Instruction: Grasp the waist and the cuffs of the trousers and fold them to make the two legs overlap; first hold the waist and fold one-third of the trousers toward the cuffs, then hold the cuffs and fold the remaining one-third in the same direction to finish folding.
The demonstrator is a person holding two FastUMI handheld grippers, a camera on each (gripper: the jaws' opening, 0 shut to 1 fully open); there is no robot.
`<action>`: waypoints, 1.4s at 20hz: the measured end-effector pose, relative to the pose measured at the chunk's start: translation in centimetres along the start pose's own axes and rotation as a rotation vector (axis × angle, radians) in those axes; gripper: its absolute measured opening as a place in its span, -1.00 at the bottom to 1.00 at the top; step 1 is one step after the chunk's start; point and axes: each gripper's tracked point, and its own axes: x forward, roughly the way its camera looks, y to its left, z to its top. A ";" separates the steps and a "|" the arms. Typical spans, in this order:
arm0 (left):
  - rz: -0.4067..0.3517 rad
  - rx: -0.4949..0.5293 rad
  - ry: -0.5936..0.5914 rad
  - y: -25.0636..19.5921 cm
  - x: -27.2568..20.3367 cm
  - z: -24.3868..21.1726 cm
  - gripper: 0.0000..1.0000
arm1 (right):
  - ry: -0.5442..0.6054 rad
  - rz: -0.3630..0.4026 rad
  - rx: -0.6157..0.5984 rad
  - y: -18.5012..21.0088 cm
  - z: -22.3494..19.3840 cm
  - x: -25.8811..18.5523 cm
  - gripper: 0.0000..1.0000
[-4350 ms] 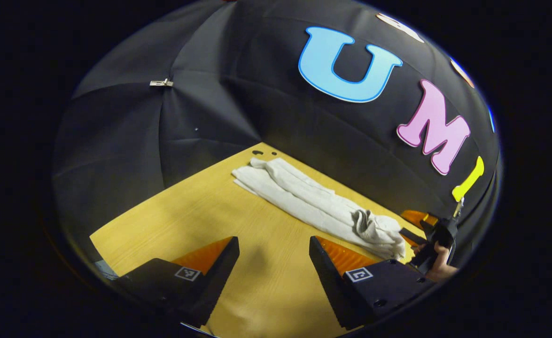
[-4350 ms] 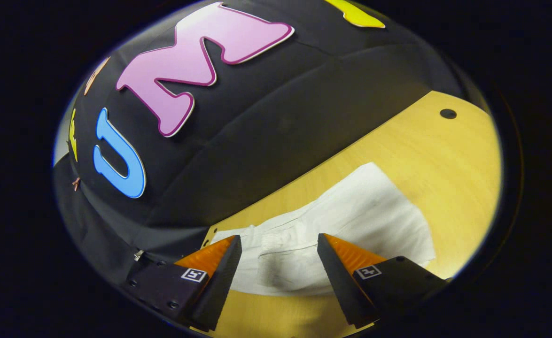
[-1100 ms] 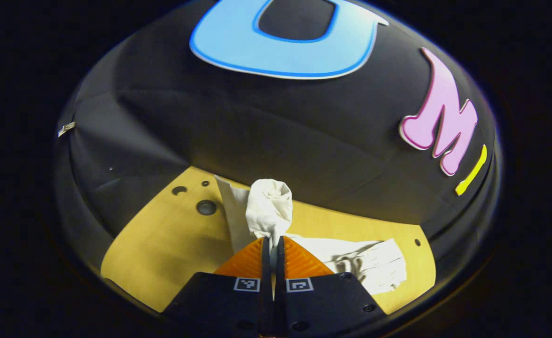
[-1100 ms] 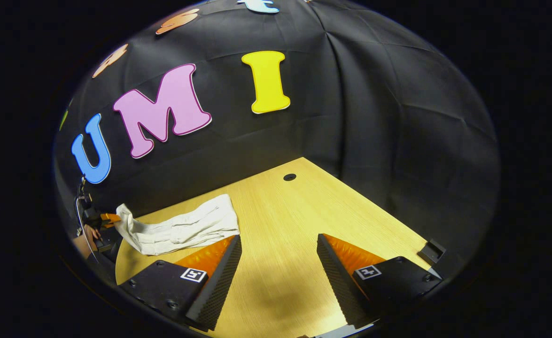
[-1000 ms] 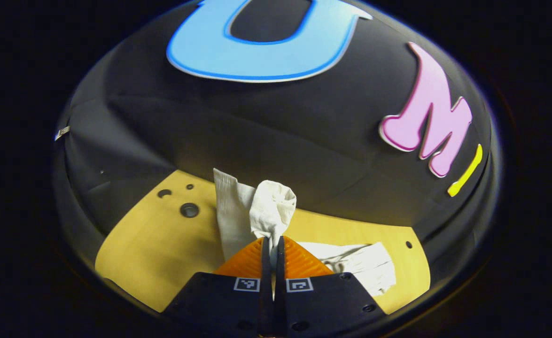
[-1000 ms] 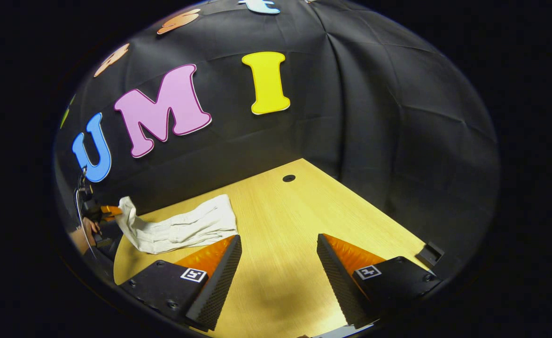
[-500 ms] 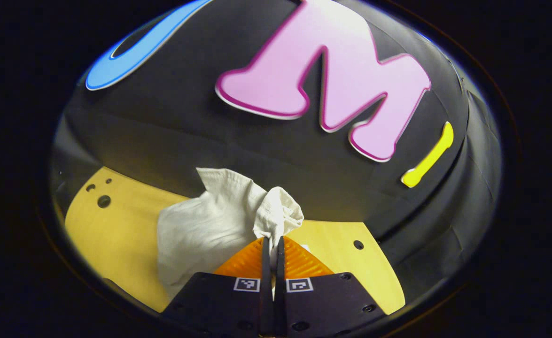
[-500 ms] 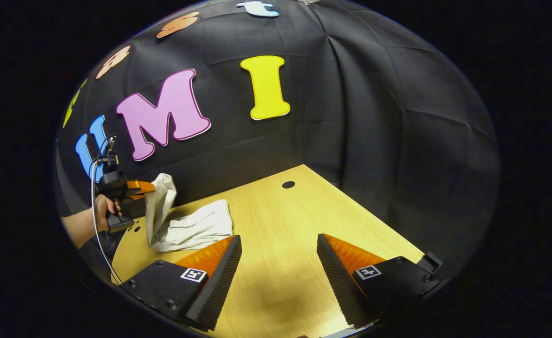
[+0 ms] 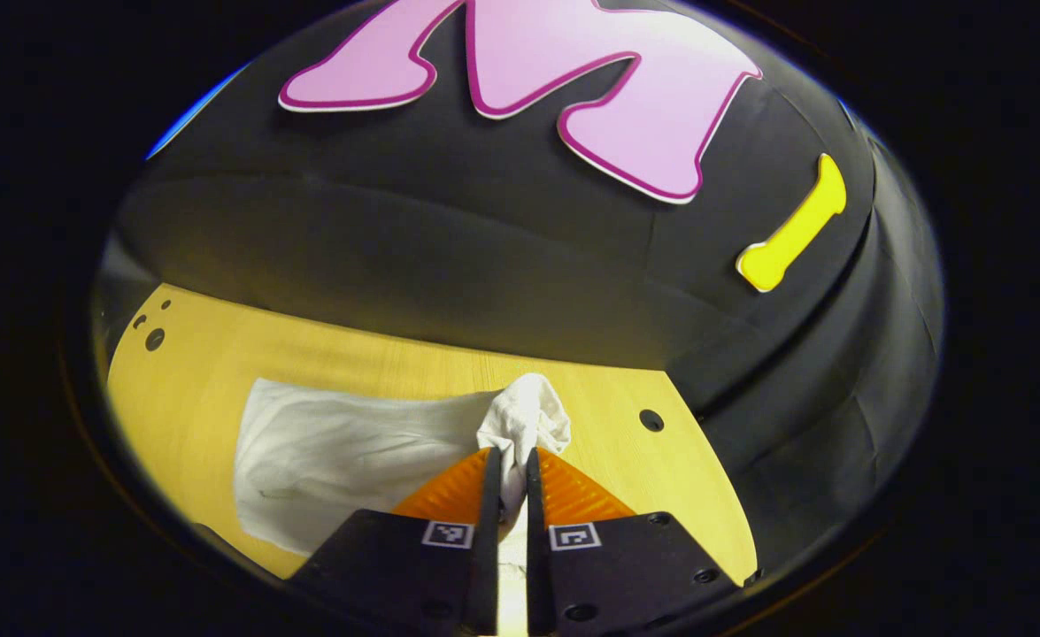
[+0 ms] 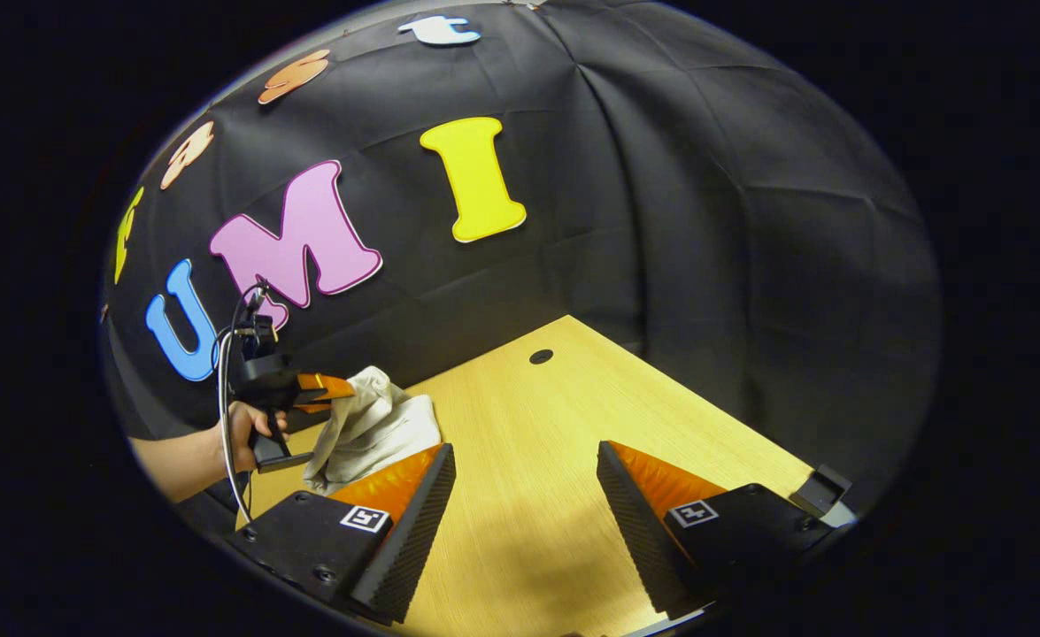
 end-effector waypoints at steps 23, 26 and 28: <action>0.115 0.197 -0.271 4.0 -40.1 -12.2 0.93 | -0.097 0.184 -0.315 8.3 -1.6 -12.6 0.96; 0.129 0.141 -0.312 4.4 -44.8 -14.2 0.93 | -0.108 0.203 -0.345 8.6 -1.5 -16.3 0.96; 0.155 0.134 -0.336 5.3 -47.6 -15.4 0.94 | -0.113 0.211 -0.357 8.8 -1.6 -18.4 0.96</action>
